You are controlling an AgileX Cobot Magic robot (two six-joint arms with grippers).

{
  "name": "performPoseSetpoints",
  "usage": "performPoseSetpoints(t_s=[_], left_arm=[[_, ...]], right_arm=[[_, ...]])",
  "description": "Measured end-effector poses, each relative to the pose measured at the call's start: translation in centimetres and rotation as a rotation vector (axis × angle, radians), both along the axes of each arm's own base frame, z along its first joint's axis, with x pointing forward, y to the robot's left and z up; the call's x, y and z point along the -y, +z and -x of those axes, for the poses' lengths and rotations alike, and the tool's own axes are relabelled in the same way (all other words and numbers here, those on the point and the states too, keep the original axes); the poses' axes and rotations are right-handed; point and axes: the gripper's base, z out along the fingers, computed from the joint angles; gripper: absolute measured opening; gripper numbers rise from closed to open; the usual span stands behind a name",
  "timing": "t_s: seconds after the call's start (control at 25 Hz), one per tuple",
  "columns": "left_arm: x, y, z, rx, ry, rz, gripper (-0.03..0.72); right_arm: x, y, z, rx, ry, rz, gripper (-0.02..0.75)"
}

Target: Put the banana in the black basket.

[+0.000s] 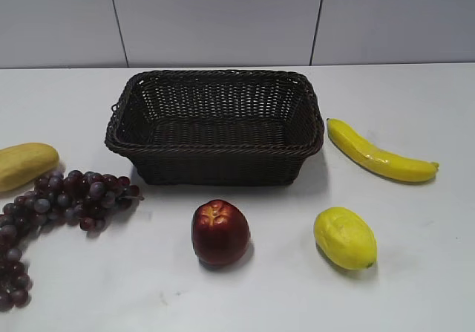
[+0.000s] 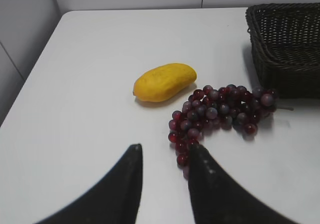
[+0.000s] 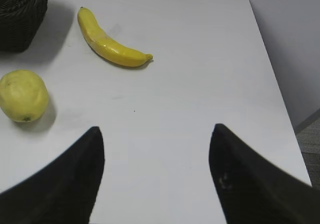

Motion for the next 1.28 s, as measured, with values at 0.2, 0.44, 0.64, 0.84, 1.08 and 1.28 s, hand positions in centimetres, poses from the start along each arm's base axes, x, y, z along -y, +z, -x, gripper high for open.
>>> performPoseSetpoints(t_s=[0.2,0.44,0.64,0.84,1.08,1.28], left_arm=[[0.0,0.0,0.0,0.0,0.0,0.0,0.309],[0.0,0.0,0.0,0.0,0.0,0.0,0.309],[0.0,0.0,0.0,0.0,0.0,0.0,0.309],[0.0,0.0,0.0,0.0,0.0,0.0,0.308],[0.0,0.0,0.0,0.0,0.0,0.0,0.308],[0.0,0.0,0.0,0.0,0.0,0.0,0.308]], right_arm=[[0.0,0.0,0.0,-0.001,0.0,-0.002,0.501],[0.1,0.4,-0.5,-0.02,-0.007,0.009,0.501],[0.0,2.9,-5.0,-0.149,-0.011,0.026,0.501],[-0.3,4.3,-12.0,-0.339,0.019,0.077,0.501],[-1.3,3.7,-20.7,-0.515,0.121,0.144,0.501],[-3.4,0.8,-26.6,-0.625,0.281,0.228,0.501]])
